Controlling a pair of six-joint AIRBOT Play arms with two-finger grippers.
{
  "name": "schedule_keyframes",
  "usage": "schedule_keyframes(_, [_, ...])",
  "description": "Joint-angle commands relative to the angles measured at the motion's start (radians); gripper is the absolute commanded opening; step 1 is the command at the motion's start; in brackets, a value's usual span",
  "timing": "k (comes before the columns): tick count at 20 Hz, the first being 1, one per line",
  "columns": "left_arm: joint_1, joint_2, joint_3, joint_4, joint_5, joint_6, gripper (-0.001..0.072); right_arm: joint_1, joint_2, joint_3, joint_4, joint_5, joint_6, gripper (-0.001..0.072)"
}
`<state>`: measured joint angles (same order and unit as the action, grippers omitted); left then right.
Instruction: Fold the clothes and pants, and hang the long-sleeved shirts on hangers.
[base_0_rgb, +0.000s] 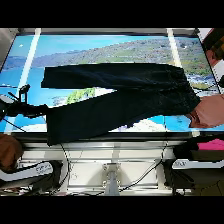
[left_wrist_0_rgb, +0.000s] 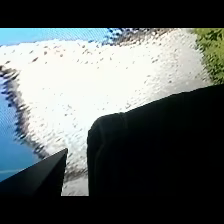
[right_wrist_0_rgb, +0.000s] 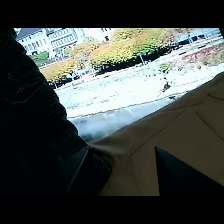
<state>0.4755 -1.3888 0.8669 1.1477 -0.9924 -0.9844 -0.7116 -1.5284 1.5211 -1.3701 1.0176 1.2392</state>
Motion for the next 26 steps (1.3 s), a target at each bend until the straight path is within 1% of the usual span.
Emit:
schedule_keyframes(1, [0.000, -0.059, -0.001, -0.159, 0.018, 0.097, 0.0543, 0.000, 0.001, 0.001, 0.013, 0.012, 0.001, 0.0447])
schedule_keyframes(2, [0.000, -0.067, -0.001, -0.180, 0.025, 0.110, 0.0397, 0.000, 0.001, 0.001, 0.014, 0.014, 0.001, 0.0447])
schedule_keyframes(3, [0.000, -0.073, -0.001, -0.184, 0.032, 0.110, 0.0211, 0.000, 0.001, 0.001, 0.014, 0.016, 0.001, 0.0447])
schedule_keyframes(4, [0.000, -0.074, -0.001, -0.184, 0.036, 0.111, 0.0075, 0.000, 0.001, 0.001, 0.015, 0.019, 0.001, 0.0447])
schedule_keyframes(5, [0.000, -0.073, 0.000, -0.183, 0.037, 0.111, 0.0022, 0.000, 0.001, 0.001, 0.016, 0.021, 0.001, 0.0446])
schedule_keyframes(8, [0.000, -0.072, 0.029, -0.177, 0.042, 0.111, 0.0022, 0.000, 0.001, 0.001, 0.028, 0.036, 0.001, 0.0446])
schedule_keyframes(10, [0.000, -0.072, 0.100, -0.175, 0.070, 0.111, 0.0022, 0.000, 0.001, 0.001, 0.031, 0.041, 0.000, 0.0446])
schedule_keyframes(13, [0.000, -0.072, 0.220, -0.170, 0.186, 0.111, 0.0021, 0.000, 0.001, 0.001, 0.031, 0.048, 0.000, 0.0446])
schedule_keyframes(16, [0.000, -0.073, 0.256, -0.161, 0.332, 0.111, 0.0022, 0.000, 0.001, 0.001, 0.031, 0.065, 0.000, 0.0446])
schedule_keyframes(19, [-0.009, -0.094, 0.256, -0.161, 0.414, 0.110, 0.0022, 0.000, 0.001, 0.001, 0.039, 0.090, 0.000, 0.0446])
schedule_keyframes(23, [-0.017, -0.114, 0.256, -0.161, 0.510, 0.110, 0.0023, 0.000, 0.001, 0.001, 0.127, 0.144, -0.003, 0.0446])
schedule_keyframes(24, [-0.017, -0.113, 0.256, -0.161, 0.524, 0.110, 0.0039, 0.000, 0.001, 0.001, 0.148, 0.163, -0.005, 0.0446])
schedule_keyframes(25, [-0.017, -0.112, 0.256, -0.161, 0.527, 0.111, 0.0347, 0.000, 0.001, 0.001, 0.164, 0.186, -0.026, 0.0446])
schedule_keyframes(26, [-0.017, -0.109, 0.256, -0.162, 0.529, 0.107, 0.0694, 0.001, 0.001, 0.001, 0.179, 0.214, -0.083, 0.0446])
